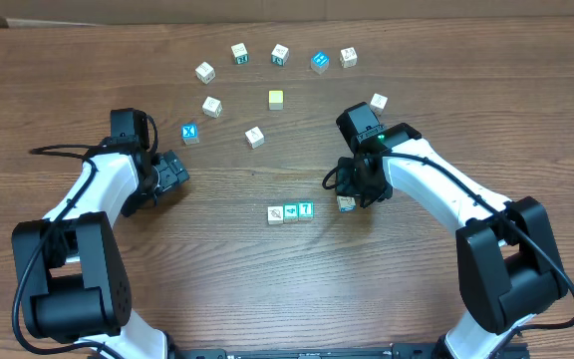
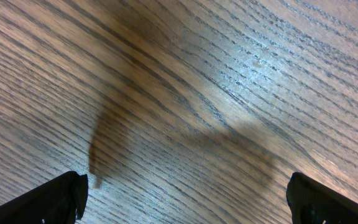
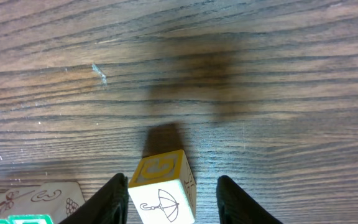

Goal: Form a horizontal line
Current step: 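Slide the held umbrella block left toward the green 7 block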

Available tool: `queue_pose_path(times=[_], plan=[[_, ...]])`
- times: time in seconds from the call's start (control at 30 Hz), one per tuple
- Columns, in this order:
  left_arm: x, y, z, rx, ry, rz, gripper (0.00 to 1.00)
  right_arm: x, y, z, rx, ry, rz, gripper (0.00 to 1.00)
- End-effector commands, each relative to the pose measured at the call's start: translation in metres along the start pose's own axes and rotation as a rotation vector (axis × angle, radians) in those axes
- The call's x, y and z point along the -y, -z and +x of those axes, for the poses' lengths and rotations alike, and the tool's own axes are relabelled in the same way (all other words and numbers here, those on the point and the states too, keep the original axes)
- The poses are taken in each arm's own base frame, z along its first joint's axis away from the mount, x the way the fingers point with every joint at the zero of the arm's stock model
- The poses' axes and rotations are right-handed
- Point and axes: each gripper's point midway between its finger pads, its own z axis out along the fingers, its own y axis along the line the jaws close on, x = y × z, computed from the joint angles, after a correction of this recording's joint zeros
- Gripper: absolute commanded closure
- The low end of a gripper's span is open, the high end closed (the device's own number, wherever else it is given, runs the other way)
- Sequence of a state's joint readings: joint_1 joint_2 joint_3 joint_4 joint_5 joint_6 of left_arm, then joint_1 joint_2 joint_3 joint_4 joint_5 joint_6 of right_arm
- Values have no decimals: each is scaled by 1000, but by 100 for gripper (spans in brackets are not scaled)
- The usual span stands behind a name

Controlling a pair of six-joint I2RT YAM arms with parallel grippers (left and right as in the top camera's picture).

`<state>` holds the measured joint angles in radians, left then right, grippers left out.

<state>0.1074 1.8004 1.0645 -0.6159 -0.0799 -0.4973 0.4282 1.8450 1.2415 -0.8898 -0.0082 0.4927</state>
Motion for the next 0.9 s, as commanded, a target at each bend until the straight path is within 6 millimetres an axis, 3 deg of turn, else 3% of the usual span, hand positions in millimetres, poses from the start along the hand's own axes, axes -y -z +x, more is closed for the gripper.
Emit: queue_pose_path(times=[0.0, 0.3, 0.47, 0.87], plan=[[-3, -4, 2, -11, -1, -13, 1, 0, -3, 3, -4, 9, 10, 54], [-3, -4, 2, -11, -1, -13, 0, 0, -3, 3, -4, 9, 10, 53], [-3, -4, 2, -11, -1, -13, 1, 2, -3, 5, -14, 9, 16, 60], [-3, -4, 2, -11, -1, -13, 1, -1, -8, 12, -35, 66, -8, 56]])
